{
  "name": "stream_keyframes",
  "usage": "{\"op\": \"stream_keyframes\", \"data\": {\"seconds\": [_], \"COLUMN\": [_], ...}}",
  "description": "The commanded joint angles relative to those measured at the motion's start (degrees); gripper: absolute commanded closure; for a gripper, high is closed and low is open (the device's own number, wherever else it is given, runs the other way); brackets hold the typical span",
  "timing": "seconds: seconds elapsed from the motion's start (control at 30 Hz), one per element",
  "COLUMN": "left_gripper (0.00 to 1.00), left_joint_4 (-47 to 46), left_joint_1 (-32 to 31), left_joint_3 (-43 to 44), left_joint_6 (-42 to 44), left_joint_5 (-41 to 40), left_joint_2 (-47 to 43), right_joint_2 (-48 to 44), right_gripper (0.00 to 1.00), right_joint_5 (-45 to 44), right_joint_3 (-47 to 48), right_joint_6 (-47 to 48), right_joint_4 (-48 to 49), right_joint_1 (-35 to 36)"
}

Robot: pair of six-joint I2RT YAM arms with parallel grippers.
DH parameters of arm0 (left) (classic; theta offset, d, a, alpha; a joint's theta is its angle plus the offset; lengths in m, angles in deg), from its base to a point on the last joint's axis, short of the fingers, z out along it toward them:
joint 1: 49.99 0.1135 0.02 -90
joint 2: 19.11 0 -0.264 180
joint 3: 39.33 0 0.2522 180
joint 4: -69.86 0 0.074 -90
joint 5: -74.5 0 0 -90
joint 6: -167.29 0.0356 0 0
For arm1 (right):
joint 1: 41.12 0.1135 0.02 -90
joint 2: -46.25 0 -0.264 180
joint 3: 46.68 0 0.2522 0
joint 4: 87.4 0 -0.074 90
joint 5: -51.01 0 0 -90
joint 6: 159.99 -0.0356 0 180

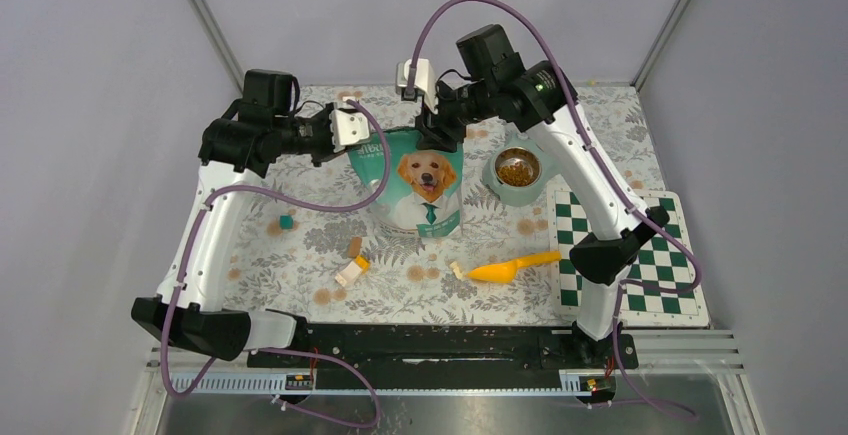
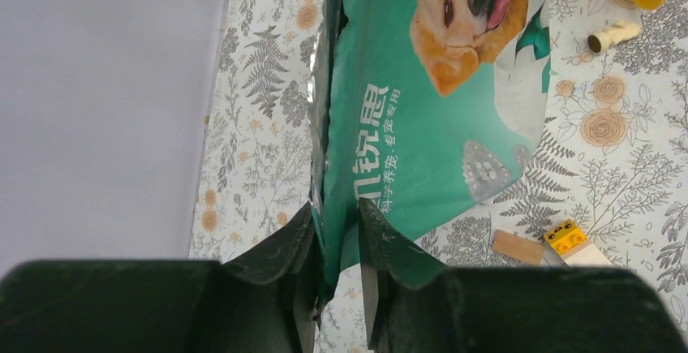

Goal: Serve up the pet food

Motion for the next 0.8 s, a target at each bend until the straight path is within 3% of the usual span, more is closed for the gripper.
{"op": "stream_keyframes", "data": {"seconds": [0.0,0.07,0.2,0.53,0.77], "left_gripper": [0.77,0.78,0.99,1.0,1.0], "left_joint_4": [0.9,1.4,2.4,3.5,3.5], "left_joint_1": [0.2,0.2,0.3,0.3,0.3], "left_joint_3": [1.5,1.9,2.9,5.0,5.4], "left_joint_6": [1.7,2.0,2.5,2.9,2.9], "left_joint_5": [-3.6,-3.7,-2.9,-0.3,0.5], "left_joint_2": [-1.7,-1.6,-1.0,-0.3,-0.4], "right_joint_2": [-0.6,-1.1,-1.4,-2.1,-1.9], "right_gripper": [0.51,0.58,0.75,0.75,0.67], "right_joint_5": [-0.7,-1.7,-4.0,-8.1,-8.2], "right_joint_3": [1.4,1.0,1.3,3.1,3.0], "right_joint_6": [0.5,1.0,2.4,2.9,6.9], "right_joint_4": [1.5,1.5,0.1,-1.8,-6.8], "right_joint_1": [0.6,0.6,0.6,0.5,0.4]}}
